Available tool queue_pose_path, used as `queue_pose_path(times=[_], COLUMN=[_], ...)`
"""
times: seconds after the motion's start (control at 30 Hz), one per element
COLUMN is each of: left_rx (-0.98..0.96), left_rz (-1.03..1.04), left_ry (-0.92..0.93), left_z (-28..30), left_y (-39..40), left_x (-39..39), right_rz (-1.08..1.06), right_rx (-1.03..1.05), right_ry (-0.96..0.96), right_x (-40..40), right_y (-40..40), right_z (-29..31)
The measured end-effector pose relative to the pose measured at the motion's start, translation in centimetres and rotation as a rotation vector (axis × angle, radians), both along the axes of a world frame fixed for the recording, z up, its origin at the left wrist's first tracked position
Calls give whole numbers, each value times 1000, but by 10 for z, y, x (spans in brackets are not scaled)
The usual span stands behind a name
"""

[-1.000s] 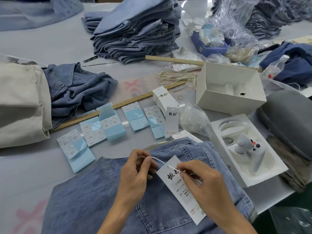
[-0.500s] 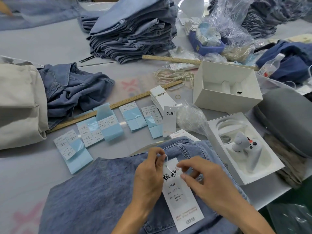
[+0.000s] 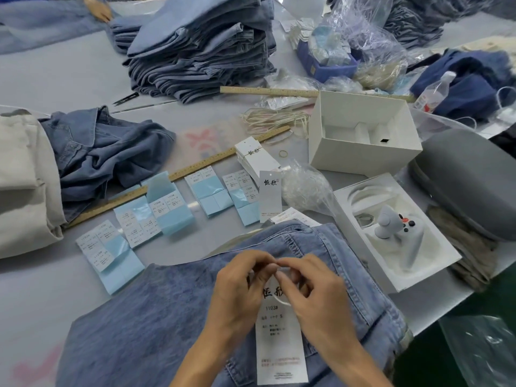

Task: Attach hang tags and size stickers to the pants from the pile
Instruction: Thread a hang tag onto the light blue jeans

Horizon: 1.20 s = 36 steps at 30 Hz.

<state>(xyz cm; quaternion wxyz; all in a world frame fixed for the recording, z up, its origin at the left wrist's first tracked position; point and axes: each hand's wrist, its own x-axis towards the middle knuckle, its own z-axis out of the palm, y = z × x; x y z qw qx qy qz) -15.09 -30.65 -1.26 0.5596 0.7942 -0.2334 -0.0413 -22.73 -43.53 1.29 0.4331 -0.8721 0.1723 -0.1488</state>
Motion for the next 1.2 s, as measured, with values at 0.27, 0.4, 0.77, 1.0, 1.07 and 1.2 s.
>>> queue_pose_path(times=[0.27, 0.4, 0.77, 1.0, 1.07, 1.2], left_rx=[-92, -69, 314, 160, 147, 393], left_rz=[-86, -209, -309, -279, -255, -348], left_ry=[237, 217, -307, -380, -205, -25], left_z=[3, 9, 8, -1, 1, 12], left_y=[-5, -10, -59, -44, -43, -46], left_x=[7, 18, 39, 14, 15, 41], right_rz=[-26, -65, -240, -137, -137, -118], right_rx=[-71, -33, 92, -100, -76, -86], right_ry=[-121, -168, -202, -283, -298, -290], right_x=[-12, -12, -21, -43, -46, -43], right_y=[-6, -12, -44, -35, -37, -32], right_z=[-5, -4, -3, -12, -14, -11])
